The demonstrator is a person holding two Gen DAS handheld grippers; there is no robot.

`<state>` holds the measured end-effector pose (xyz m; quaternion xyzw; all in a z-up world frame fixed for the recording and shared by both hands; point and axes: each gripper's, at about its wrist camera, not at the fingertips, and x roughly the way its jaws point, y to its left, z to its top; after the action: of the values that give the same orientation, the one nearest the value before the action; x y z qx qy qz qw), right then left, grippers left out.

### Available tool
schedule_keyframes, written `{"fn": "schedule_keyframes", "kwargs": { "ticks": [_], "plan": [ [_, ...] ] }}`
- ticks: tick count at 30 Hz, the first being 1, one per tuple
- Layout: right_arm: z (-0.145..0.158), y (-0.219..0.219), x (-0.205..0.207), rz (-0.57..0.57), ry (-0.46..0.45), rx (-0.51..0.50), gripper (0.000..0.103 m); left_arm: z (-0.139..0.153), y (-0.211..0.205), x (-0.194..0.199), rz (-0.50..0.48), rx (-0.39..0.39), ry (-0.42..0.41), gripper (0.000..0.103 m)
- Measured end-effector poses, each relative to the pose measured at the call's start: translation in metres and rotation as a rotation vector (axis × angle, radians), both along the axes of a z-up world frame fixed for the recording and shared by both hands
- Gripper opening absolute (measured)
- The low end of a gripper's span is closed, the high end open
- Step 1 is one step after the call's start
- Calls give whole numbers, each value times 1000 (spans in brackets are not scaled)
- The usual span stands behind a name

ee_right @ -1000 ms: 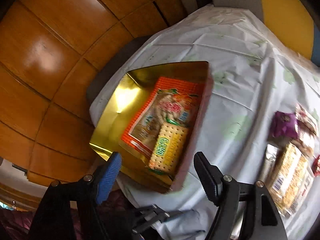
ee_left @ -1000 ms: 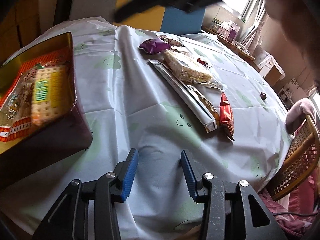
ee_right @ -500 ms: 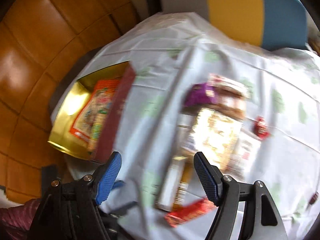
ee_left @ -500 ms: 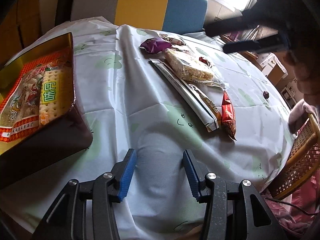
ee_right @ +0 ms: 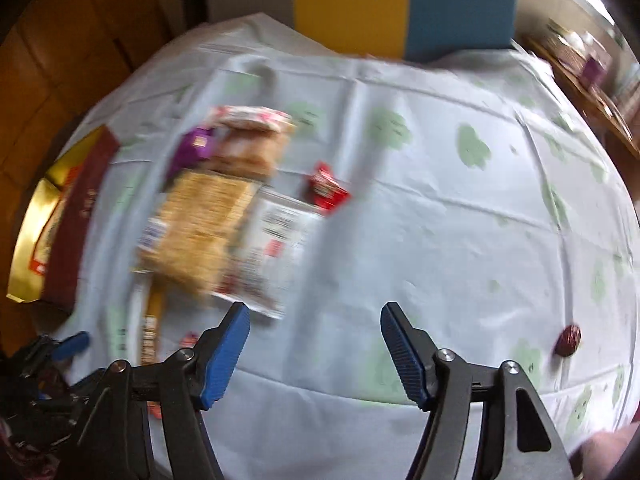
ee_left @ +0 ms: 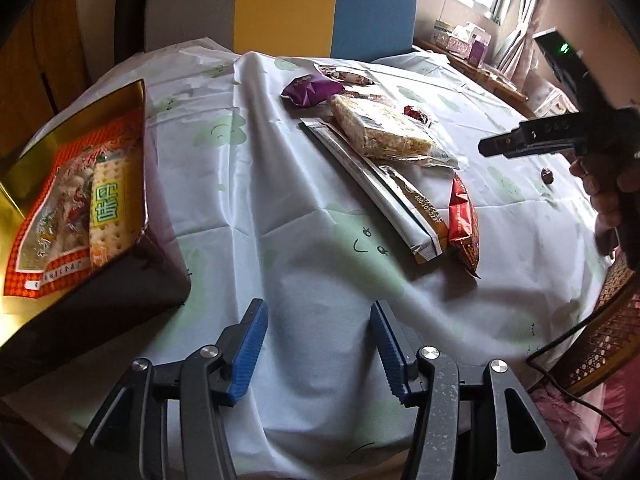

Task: Organize snacks
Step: 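Grasp the red wrapped candy bar with the right tool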

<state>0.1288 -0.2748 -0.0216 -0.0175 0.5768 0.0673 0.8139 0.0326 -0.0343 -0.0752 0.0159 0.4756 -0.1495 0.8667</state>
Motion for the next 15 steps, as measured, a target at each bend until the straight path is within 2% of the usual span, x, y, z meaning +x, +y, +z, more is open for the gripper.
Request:
{"fn": "schedule_keyframes", "kwargs": {
  "ticks": [4, 6, 9, 11, 15],
  "plan": [
    [-12, -16, 3, -50, 40, -34, 66, 2, -7, 0, -13, 17, 5, 54],
    [-15, -14, 5, -39, 61, -3, 66, 4, -9, 1, -18, 10, 10, 54],
    [-12, -4, 3, 34, 70, 69, 61, 5, -11, 4, -13, 11, 19, 54],
    [-14, 8, 0, 105, 117, 143, 61, 7, -10, 4, -9, 7, 19, 54],
    [-22, 32, -8, 237, 183, 158, 61, 12, -9, 5, 2, -2, 13, 54]
  ]
}}
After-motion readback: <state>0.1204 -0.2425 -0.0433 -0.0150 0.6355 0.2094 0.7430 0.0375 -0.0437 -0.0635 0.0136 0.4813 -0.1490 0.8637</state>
